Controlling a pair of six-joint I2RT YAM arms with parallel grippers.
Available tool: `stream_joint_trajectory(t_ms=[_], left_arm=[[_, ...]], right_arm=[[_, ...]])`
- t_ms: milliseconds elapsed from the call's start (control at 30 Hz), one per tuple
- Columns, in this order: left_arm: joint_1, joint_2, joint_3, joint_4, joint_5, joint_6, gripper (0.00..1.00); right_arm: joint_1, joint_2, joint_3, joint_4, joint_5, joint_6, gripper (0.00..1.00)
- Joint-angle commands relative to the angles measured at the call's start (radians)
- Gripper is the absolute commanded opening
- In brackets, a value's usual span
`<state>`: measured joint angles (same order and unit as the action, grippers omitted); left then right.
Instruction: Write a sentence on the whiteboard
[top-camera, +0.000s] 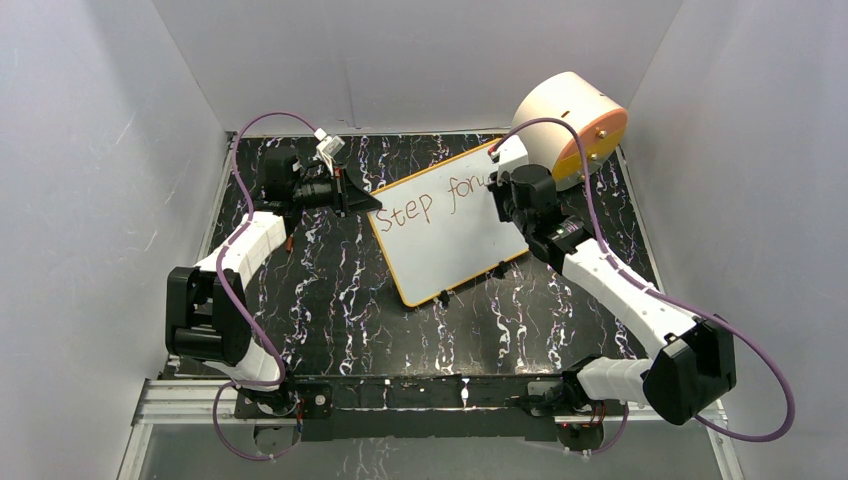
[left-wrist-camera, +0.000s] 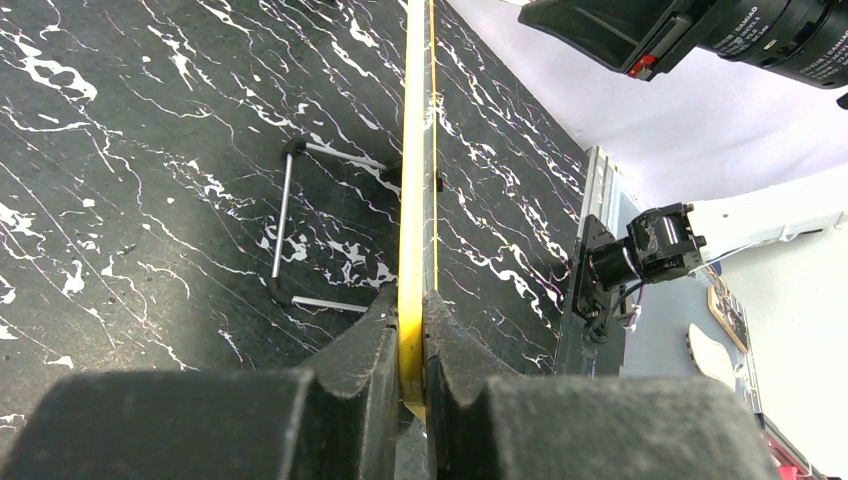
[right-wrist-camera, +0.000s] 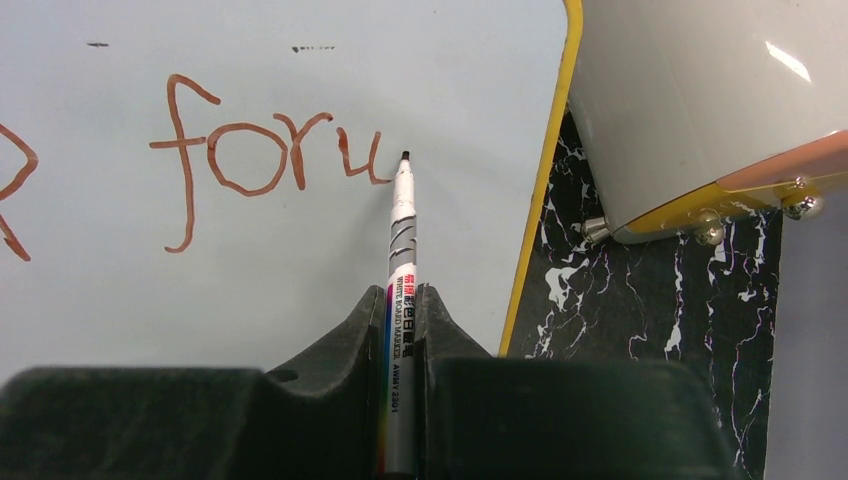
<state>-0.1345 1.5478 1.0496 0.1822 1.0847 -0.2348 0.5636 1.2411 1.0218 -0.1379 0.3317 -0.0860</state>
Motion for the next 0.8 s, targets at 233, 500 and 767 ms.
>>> stream_joint_trajectory(t_ms=[233, 500, 767], left_arm=[[-0.04, 0.067, -0.04, -0.175, -0.126, 0.103, 0.0], [-0.04, 0.067, -0.038, -0.177, -0.125, 0.106, 0.0], [-0.04, 0.064, -0.037, -0.176, -0.126, 0.107, 0.0]], right_arm=[[-0.012, 0.013, 0.061, 0.085, -0.007, -0.011, 0.0], [-0.012, -0.002, 0.038, 0.031, -0.036, 0.011, 0.0], [-0.013, -0.015, 0.015, -0.01, -0.058, 0.028, 0.0]])
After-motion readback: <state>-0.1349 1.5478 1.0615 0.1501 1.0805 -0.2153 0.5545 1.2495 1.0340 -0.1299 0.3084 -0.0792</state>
